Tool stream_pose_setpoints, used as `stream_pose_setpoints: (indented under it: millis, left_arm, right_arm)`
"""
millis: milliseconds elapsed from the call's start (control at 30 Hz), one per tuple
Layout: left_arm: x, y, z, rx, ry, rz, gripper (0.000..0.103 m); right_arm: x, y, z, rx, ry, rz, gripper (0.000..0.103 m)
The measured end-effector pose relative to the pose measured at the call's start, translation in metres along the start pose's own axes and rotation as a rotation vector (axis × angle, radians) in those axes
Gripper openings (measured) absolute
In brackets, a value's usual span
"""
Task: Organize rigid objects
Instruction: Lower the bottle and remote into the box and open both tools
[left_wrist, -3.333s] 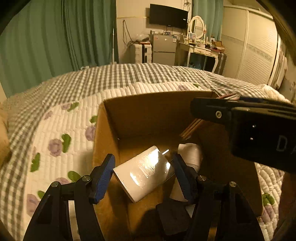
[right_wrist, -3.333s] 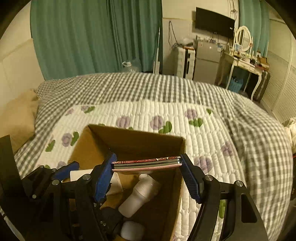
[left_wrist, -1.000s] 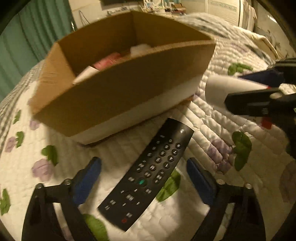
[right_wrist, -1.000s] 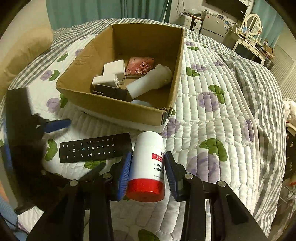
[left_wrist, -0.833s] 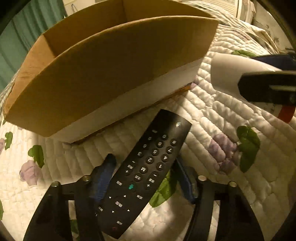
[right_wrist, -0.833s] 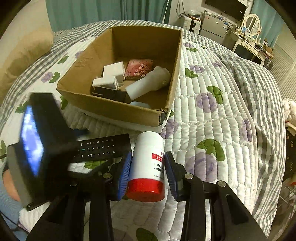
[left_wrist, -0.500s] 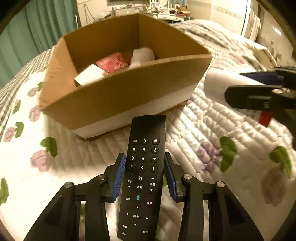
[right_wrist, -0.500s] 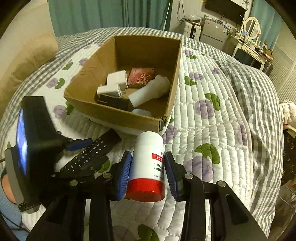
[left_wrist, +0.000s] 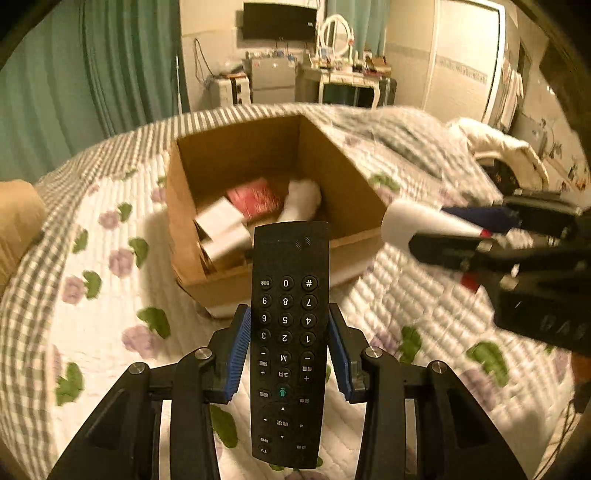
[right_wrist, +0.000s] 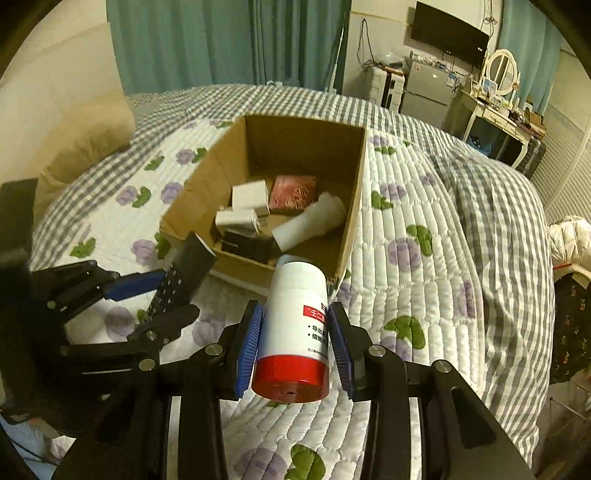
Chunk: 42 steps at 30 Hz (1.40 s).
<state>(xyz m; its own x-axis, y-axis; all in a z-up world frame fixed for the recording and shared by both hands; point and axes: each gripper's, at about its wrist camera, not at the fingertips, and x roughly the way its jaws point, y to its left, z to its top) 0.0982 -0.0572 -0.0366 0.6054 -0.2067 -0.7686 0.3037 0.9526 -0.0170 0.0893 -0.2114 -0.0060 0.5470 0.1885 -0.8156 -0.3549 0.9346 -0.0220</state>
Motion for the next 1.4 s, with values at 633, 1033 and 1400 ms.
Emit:
stream_pose_setpoints:
  millis: [633, 1033, 1400]
  left_arm:
    - [-0.037, 0.03, 0.116, -0.022, -0.157, 0.097, 0.041]
    - [0.032, 0.058, 0.153, -0.084, -0.073, 0.121, 0.041]
    - [0.116, 0.071, 0.142, -0.106, 0.044, 0.115, 0.041]
  right_arm:
    - [-0.048, -0.001, 0.106, -0.037, -0.201, -0.051, 0.036]
    - [-0.008, -0.017, 0.163, -0.023, -0.241, -0.076, 0.036]
    - [0.084, -0.038, 0.165, 0.006, -0.135, -0.046, 0.036]
